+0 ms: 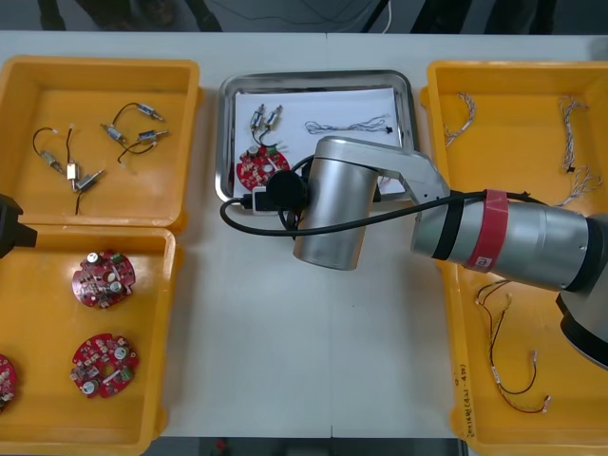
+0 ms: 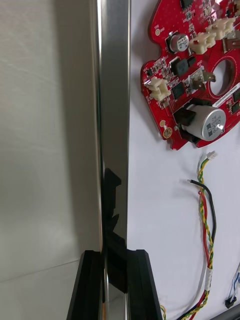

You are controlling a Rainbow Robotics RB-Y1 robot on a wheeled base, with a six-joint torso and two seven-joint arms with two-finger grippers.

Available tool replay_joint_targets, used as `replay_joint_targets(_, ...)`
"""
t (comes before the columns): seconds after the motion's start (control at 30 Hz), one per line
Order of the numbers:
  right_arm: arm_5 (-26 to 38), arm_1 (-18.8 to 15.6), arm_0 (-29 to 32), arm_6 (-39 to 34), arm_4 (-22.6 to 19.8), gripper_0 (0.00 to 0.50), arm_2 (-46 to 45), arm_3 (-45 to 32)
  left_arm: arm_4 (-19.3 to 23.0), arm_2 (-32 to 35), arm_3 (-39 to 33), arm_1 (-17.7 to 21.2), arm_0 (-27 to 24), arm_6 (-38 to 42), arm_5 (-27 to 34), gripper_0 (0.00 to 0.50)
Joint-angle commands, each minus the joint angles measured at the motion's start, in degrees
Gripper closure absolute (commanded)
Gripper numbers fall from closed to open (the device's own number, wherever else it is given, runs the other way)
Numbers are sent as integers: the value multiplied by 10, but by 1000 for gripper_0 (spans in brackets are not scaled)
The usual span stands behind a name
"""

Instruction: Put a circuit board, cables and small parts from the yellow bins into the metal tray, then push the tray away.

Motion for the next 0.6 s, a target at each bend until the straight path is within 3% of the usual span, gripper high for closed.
replay_joint_targets(0.03, -21, 19, -39, -23, -3, 500, 7, 27, 4, 13, -15, 27, 8, -12, 4, 0)
replay_joint_targets(0.33, -66, 31, -66, -20, -8, 500, 7, 87, 4, 13, -15, 27, 8, -12, 4, 0)
replay_joint_targets(0.6, -119, 31, -86, -16, -38, 500, 7, 131, 4, 13, -15, 27, 8, -12, 4, 0)
